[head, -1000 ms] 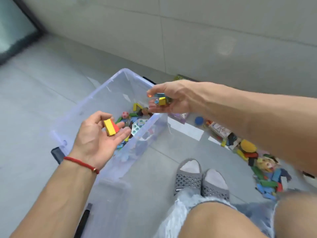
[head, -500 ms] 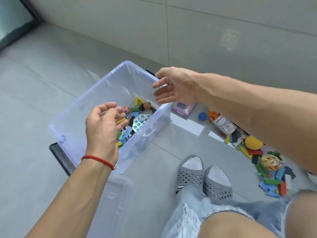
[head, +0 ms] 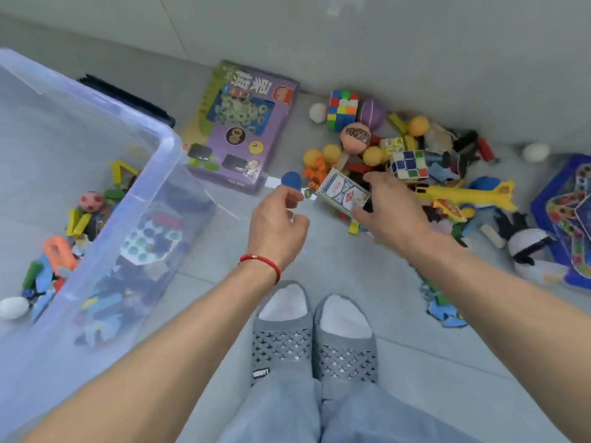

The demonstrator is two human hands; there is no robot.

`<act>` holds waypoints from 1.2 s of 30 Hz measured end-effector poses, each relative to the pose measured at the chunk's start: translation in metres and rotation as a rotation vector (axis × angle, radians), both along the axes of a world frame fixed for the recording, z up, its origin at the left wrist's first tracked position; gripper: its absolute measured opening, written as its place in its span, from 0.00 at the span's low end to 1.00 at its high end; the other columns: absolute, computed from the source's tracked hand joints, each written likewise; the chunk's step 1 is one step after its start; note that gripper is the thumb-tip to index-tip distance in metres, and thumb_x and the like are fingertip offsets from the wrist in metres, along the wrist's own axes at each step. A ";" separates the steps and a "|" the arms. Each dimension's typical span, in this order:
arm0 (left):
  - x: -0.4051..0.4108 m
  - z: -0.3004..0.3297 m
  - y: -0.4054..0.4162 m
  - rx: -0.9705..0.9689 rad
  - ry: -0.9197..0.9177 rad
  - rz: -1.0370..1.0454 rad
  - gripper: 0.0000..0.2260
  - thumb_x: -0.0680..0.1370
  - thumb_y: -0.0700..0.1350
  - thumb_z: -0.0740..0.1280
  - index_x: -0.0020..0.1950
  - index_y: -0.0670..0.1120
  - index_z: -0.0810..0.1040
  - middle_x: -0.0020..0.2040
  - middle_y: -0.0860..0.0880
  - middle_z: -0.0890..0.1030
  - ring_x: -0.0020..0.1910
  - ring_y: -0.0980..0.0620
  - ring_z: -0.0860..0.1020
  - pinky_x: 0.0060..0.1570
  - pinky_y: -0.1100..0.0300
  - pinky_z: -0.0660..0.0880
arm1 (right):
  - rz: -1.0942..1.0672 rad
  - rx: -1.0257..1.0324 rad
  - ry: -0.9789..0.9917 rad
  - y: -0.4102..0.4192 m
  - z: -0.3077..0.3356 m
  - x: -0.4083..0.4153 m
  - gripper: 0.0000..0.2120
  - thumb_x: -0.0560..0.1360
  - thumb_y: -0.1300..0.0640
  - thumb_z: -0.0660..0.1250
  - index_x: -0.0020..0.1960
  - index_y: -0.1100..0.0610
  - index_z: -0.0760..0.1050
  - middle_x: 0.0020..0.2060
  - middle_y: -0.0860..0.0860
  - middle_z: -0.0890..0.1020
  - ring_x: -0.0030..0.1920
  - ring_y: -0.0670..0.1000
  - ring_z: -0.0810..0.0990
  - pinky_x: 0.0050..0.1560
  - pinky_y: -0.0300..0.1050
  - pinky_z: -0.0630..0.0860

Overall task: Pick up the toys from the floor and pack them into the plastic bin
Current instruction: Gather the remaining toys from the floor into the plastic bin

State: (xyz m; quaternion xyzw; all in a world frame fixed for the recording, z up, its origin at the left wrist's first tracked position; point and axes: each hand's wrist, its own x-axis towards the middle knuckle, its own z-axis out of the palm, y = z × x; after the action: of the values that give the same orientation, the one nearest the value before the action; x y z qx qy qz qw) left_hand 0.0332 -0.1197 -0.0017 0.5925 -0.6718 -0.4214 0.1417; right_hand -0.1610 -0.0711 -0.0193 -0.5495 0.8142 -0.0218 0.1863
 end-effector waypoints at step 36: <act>-0.061 -0.059 -0.109 -0.598 -0.422 -0.989 0.21 0.72 0.39 0.73 0.64 0.52 0.78 0.53 0.40 0.71 0.48 0.39 0.71 0.38 0.52 0.67 | 0.294 -0.174 0.186 0.012 -0.058 0.026 0.31 0.67 0.70 0.67 0.67 0.52 0.67 0.57 0.52 0.75 0.56 0.59 0.72 0.51 0.56 0.69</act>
State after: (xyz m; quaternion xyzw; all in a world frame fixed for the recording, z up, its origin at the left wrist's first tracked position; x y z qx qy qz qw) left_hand -0.0274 -0.2289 -0.0604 0.2160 -0.9697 -0.1045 -0.0464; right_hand -0.1354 -0.0590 -0.0772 -0.6761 0.7340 -0.0140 0.0634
